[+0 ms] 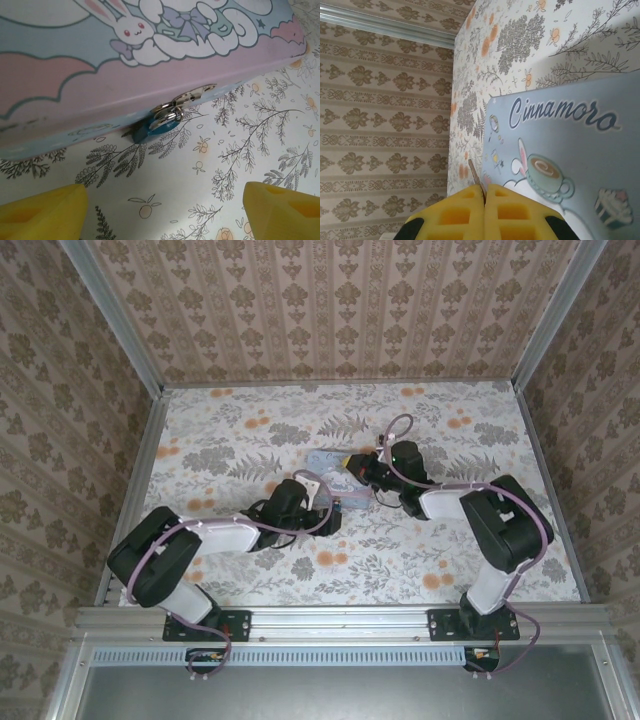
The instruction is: Unlock the padlock with the key
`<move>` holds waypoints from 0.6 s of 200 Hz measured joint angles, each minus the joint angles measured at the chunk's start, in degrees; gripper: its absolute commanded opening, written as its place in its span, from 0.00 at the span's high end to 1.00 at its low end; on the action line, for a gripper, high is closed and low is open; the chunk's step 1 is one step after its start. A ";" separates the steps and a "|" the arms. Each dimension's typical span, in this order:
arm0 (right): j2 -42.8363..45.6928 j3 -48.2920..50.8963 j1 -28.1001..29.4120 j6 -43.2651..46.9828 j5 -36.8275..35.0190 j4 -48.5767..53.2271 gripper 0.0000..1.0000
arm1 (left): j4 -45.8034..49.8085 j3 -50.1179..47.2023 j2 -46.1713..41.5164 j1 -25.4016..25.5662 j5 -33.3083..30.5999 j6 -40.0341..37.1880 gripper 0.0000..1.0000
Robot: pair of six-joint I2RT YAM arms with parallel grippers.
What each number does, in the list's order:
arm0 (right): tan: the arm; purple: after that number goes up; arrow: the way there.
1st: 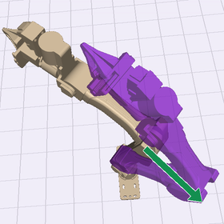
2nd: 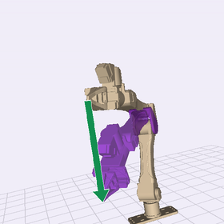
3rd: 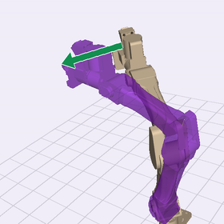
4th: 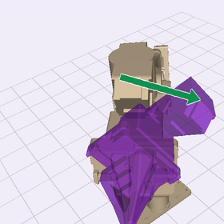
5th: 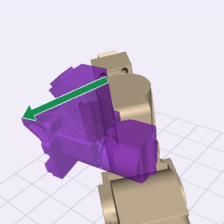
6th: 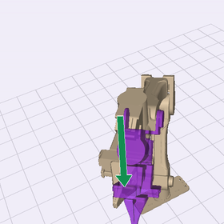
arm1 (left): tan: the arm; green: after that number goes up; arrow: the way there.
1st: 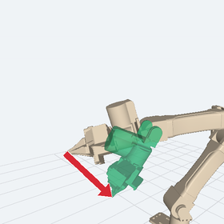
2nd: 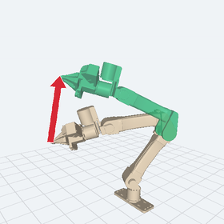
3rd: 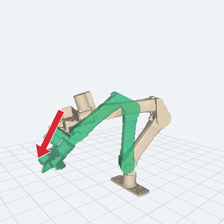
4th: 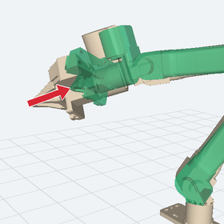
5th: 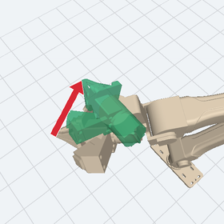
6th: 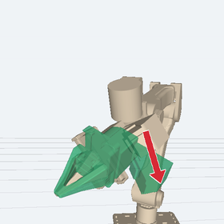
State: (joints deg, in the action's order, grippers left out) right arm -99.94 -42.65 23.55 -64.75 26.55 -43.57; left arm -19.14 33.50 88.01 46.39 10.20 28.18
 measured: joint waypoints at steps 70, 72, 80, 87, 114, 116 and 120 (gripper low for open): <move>-4.04 -1.66 -0.85 -0.42 1.88 -1.44 1.00 | -5.07 1.68 7.08 0.15 3.08 -3.56 0.24; -4.11 -1.68 -0.90 -0.44 1.97 -1.49 1.00 | -5.11 1.77 7.17 0.17 3.10 -3.61 0.24; -4.39 -1.66 -0.92 -0.61 2.27 -1.64 1.00 | -5.88 2.36 8.07 0.31 3.10 -3.91 0.25; -4.61 -1.66 -1.03 -0.72 2.47 -1.70 1.00 | -6.25 2.89 8.76 0.46 2.80 -4.22 0.26; -5.18 -1.66 -1.60 -1.46 2.67 -2.95 1.00 | -7.50 4.35 10.80 1.33 1.40 -5.46 0.27; -5.20 -1.66 -1.66 -1.51 2.67 -2.99 1.00 | -7.58 4.44 10.91 1.42 1.29 -5.55 0.27; -5.25 -1.66 -1.73 -1.55 2.67 -3.10 1.00 | -7.69 4.57 11.10 1.57 1.03 -5.66 0.27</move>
State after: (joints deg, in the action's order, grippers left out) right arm -105.19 -44.31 21.82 -66.30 29.21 -46.68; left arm -26.83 38.06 99.11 47.97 11.22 22.52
